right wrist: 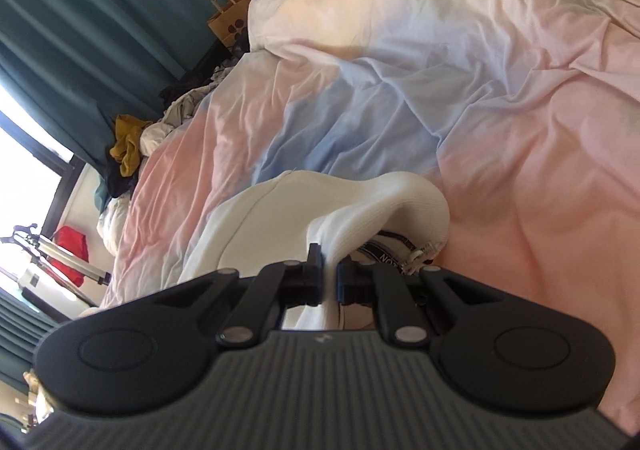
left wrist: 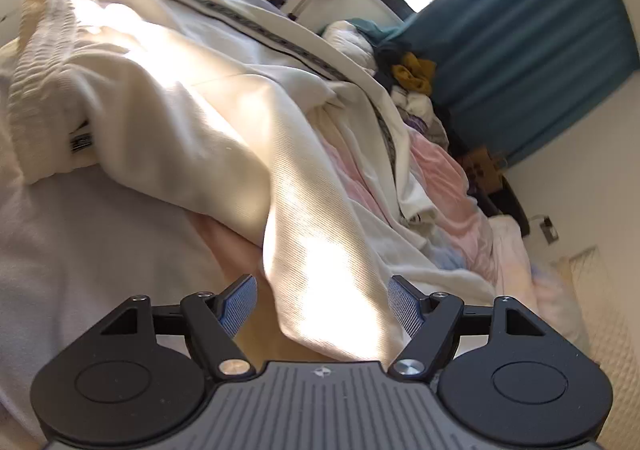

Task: Fold clothes

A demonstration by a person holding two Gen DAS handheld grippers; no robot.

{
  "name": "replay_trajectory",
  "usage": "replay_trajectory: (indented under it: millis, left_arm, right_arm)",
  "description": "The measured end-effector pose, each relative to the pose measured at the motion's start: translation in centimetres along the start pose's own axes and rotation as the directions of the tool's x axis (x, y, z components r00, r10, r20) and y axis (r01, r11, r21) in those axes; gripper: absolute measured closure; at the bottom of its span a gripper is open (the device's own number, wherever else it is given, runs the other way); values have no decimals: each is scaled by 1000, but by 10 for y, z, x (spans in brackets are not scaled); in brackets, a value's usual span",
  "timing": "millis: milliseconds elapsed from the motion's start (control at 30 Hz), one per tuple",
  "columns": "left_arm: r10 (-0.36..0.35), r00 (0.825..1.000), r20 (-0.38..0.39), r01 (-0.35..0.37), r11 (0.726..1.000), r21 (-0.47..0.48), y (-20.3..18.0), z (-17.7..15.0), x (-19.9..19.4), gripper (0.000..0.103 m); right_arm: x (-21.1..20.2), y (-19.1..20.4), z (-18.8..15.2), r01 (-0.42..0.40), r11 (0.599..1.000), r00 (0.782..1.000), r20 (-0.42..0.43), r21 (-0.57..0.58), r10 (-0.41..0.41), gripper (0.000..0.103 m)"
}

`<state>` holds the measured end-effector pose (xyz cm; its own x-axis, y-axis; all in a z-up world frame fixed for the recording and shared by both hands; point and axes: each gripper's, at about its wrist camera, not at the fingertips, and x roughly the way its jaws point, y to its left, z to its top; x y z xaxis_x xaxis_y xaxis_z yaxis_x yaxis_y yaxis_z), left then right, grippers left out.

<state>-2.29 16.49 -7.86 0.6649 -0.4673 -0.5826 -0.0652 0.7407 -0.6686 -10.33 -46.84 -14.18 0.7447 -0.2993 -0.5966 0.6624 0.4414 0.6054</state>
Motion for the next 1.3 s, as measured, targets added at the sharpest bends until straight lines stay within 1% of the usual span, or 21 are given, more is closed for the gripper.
replay_trajectory:
  millis: [33, 100, 167, 233, 300, 333, 400, 433, 467, 500, 533, 600, 667, 767, 867, 900, 967, 1067, 1133, 1200, 1300]
  left_arm:
    - [5, 1000, 20, -3, 996, -94, 18, 7, -2, 28]
    - [20, 998, 58, -2, 960, -280, 55, 21, -7, 24]
    - [32, 993, 118, 25, 890, -455, 89, 27, -11, 23]
    - [40, 984, 173, 68, 815, -575, 115, 30, -12, 23]
    - [63, 979, 196, 75, 779, -623, 126, 35, -10, 25]
    - [73, 977, 201, 69, 781, -621, 126, 38, -7, 26]
    - [97, 972, 212, 46, 810, -584, 120, 46, -6, 36]
    - [109, 970, 217, 33, 826, -563, 116, 50, -6, 45]
    - [120, 967, 223, 21, 841, -541, 113, 54, -7, 61]
    - [129, 964, 231, 11, 852, -524, 110, 58, -10, 69]
    - [135, 961, 241, 8, 859, -512, 108, 58, -15, 83]
    - [145, 954, 263, 2, 872, -489, 103, 59, -25, 87]
    - [148, 938, 314, 23, 876, -482, 97, 57, -45, 90]
    - [162, 902, 400, 53, 878, -476, 92, 57, -81, 91]
    - [155, 870, 469, 109, 866, -488, 103, 63, -123, 92]
    - [140, 871, 471, 132, 856, -499, 109, 65, -131, 92]
    - [120, 883, 454, 156, 837, -525, 121, 70, -147, 92]
    - [95, 913, 396, 156, 817, -556, 142, 76, -163, 92]
    - [77, 928, 364, 159, 803, -575, 151, 81, -169, 92]
    - [76, 933, 353, 153, 802, -577, 152, 90, -165, 92]
    - [76, 933, 352, 145, 814, -562, 138, 104, -155, 92]
  right_arm:
    - [0, 0, 1, 7, 1000, 1000, 11, -1, -7, 94]
    - [0, 1, 3, 20, 1000, 999, 32, -7, -20, 94]
    - [-1, 7, 1, 26, 999, 999, 47, -33, -24, 94]
    - [-1, 11, 0, 30, 998, 998, 50, -54, -27, 94]
    - [0, 14, -1, 44, 996, 998, 54, -78, -39, 94]
    - [1, 14, -2, 48, 996, 998, 53, -81, -44, 94]
    - [4, 14, -2, 55, 995, 997, 49, -83, -51, 94]
    - [5, 13, -2, 56, 995, 997, 49, -82, -52, 94]
    - [5, 13, -2, 54, 995, 998, 49, -83, -50, 94]
    - [5, 13, -2, 51, 995, 998, 50, -83, -47, 94]
    - [5, 12, -1, 48, 995, 998, 50, -83, -44, 94]
    - [4, 11, -1, 41, 996, 998, 56, -77, -37, 94]
    - [3, 8, 1, 27, 998, 998, 61, -61, -23, 94]
    - [-1, 4, 4, 5, 999, 997, 76, -34, -3, 94]
    - [-7, -3, 8, -24, 999, 995, 92, 25, 22, 94]
    - [-7, -5, 10, -26, 999, 995, 93, 38, 22, 94]
    - [-8, -8, 12, -29, 998, 995, 93, 62, 24, 94]
    - [-4, -2, 22, -39, 995, 996, 77, 89, 32, 95]
    - [1, 13, 35, -71, 993, 995, 74, 97, 64, 95]
    - [9, 39, 51, -95, 992, 994, 60, 82, 90, 95]
    - [9, 84, 74, -160, 987, 986, 58, 27, 158, 95]
